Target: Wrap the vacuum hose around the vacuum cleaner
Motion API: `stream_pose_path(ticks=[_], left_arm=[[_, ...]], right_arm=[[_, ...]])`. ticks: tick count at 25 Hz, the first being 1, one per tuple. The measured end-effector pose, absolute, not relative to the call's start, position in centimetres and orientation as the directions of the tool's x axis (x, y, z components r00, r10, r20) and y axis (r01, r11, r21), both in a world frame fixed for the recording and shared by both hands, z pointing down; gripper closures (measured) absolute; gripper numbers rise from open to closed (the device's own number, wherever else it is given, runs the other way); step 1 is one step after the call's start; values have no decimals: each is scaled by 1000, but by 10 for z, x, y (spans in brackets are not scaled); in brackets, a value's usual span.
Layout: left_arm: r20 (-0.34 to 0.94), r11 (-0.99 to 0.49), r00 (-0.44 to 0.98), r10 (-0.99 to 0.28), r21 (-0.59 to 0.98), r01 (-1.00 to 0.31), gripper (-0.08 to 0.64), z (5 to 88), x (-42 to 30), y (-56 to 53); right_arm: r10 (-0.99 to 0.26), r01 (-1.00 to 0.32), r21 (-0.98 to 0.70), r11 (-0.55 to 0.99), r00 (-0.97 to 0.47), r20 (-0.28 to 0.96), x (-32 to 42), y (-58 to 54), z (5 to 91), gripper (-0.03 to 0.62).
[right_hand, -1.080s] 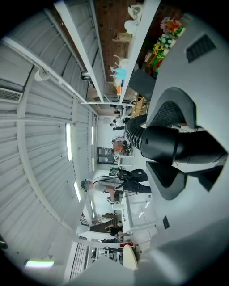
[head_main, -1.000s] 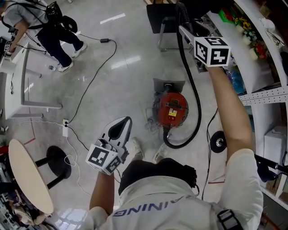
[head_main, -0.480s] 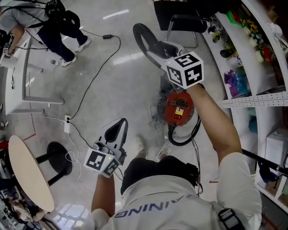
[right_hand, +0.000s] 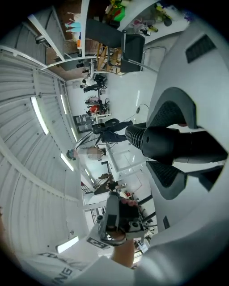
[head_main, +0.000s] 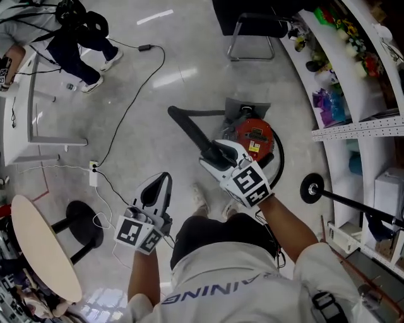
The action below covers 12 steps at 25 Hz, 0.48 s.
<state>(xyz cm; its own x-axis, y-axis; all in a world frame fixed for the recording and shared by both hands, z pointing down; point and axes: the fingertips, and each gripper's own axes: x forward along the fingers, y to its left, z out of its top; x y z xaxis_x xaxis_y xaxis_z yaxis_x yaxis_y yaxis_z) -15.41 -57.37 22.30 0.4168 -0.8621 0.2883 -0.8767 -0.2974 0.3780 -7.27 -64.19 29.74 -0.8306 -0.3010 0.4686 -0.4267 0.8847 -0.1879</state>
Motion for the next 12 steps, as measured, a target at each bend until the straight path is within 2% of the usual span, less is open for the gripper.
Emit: stream_pose_path(ticks=[12], left_arm=[[249, -402, 533, -808, 428, -810, 543, 229, -165, -540]], right_arm=[[-244, -441, -171, 881, -733, 634, -29, -476, 345, 348]])
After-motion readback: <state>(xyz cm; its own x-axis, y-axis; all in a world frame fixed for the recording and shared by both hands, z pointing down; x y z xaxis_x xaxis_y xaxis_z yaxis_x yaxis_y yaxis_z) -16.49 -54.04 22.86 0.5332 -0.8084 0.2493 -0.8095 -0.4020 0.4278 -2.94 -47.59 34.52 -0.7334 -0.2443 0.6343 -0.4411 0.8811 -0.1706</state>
